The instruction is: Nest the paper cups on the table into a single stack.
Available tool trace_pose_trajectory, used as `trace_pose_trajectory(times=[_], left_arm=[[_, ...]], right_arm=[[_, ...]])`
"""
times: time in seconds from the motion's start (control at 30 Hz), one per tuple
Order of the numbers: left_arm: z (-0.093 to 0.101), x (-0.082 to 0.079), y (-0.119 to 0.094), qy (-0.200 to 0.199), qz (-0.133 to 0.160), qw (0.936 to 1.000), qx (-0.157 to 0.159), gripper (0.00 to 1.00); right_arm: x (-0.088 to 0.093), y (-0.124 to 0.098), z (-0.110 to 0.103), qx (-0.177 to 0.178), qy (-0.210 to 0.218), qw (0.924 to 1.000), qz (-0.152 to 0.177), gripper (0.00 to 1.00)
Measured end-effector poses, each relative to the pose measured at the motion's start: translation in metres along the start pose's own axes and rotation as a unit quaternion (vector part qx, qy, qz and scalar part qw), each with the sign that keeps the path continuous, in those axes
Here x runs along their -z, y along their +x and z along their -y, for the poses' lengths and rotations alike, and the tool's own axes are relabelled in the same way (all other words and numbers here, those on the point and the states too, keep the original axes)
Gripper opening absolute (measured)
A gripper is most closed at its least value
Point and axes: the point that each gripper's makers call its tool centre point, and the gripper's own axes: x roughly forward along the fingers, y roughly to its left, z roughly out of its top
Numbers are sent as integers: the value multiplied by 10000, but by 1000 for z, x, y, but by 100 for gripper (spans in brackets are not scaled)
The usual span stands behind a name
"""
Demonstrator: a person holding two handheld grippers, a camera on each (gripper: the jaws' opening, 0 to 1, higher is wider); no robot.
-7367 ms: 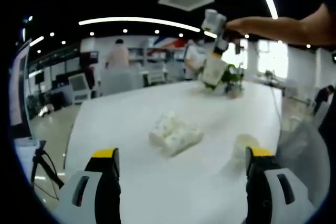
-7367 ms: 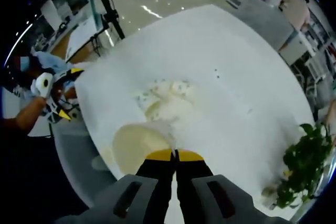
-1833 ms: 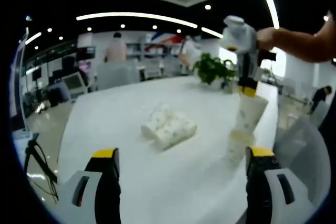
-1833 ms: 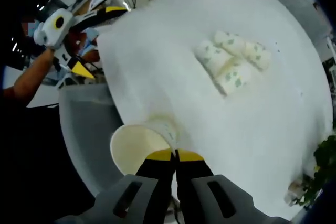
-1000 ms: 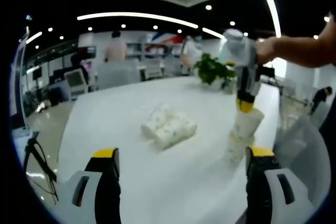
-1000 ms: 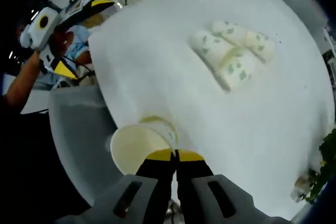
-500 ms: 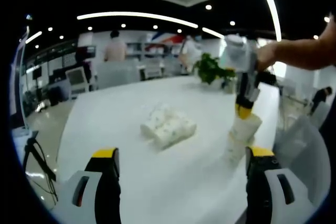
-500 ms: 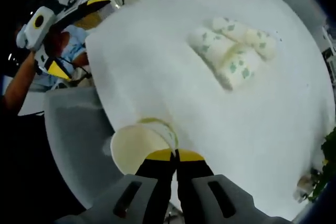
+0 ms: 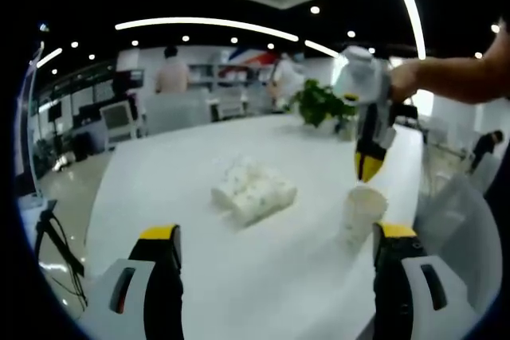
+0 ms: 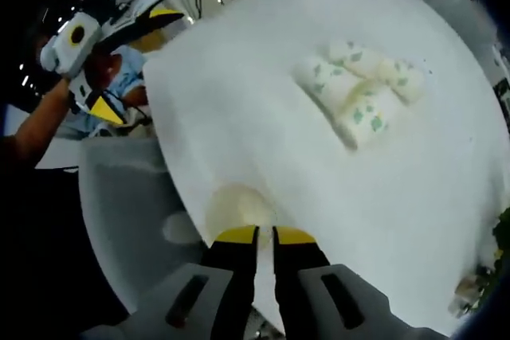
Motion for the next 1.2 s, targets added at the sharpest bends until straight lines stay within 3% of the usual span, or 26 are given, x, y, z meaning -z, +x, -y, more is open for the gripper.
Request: trace_pose_trajectory(times=[0.1,0.3,0.4,0.5,0.6,0.8,0.83,1.0,1.03,1.2], left_arm=[[0,-1,0,26,1,10000,14,99],[1,-4,1,62,2,10000,40,99],[0,-4,2,84,-6,10000,39,99],[0,-6,3,97,6,9999,48,99],[0,-9,5,134,-3,9999,63,99],[-2,-14,6,199,-6,9998,85,99],[-3,-14,6,205,-3,9997,90,99],[-6,-15,6,251,-24,9997,71,99],[-6,-16,6,252,-25,9997,65,99],[-8,-17,5,234,-9,9997,12,99]], right_arm=[[-7,-7,-1,-44,-62,9997,216,12],[-28,-35,1,38,-229,9928,1178,31],[-31,-49,5,125,-271,9879,1524,38],[-30,-61,12,263,-180,9832,1796,41],[-29,-73,21,376,-79,9739,2237,46],[-12,-85,34,498,309,9624,2652,52],[-8,-88,39,573,400,9562,2842,53],[7,-93,51,833,421,9427,3203,56],[6,-95,52,918,238,9348,3421,57],[12,-96,60,1132,300,9094,3991,66]])
